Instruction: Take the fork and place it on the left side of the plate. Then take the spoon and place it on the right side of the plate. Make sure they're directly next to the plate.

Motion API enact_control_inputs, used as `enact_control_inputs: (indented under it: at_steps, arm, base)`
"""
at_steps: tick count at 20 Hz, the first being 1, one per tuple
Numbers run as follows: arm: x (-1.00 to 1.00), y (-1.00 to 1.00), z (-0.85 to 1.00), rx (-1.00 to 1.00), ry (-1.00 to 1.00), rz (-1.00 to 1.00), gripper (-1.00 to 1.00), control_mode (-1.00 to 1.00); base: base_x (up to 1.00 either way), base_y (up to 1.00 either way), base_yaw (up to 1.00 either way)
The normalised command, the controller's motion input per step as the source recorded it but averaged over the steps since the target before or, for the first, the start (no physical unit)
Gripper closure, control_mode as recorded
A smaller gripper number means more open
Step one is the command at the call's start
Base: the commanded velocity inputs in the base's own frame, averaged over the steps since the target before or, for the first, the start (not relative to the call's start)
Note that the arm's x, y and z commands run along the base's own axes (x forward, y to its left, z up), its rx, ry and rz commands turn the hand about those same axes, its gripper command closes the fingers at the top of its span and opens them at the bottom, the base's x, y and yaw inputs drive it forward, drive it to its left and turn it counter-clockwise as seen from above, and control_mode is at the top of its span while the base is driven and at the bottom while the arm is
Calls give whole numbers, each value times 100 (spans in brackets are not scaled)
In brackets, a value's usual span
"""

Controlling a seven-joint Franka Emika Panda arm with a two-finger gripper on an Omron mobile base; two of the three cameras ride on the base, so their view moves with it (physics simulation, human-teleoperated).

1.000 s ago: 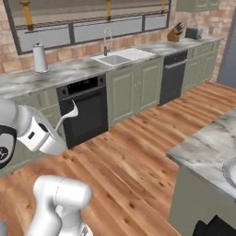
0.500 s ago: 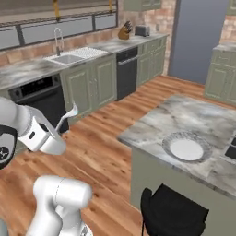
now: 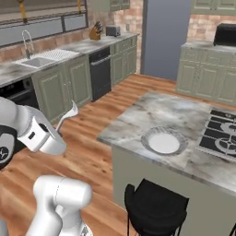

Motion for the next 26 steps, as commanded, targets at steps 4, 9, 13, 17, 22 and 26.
enact_control_inputs:
  at_steps: [4,9,13,17,22,26]
  arm:
    - [0,0,0,0,0,0,100,100]
    - [0,0,0,0,0,0,100,100]
    - [0,0,0,0,0,0,100,100]
    - [0,0,0,0,0,0,100,100]
    - [0,0,0,0,0,0,100,100]
    - [0,0,0,0,0,0,100,100]
  base:
    - [95,-23,-20]
    - [96,-38,-20]
    - [100,-40,-28]
    - [100,-18,-38]
    - [100,-21,-39]
    - [100,-20,-26]
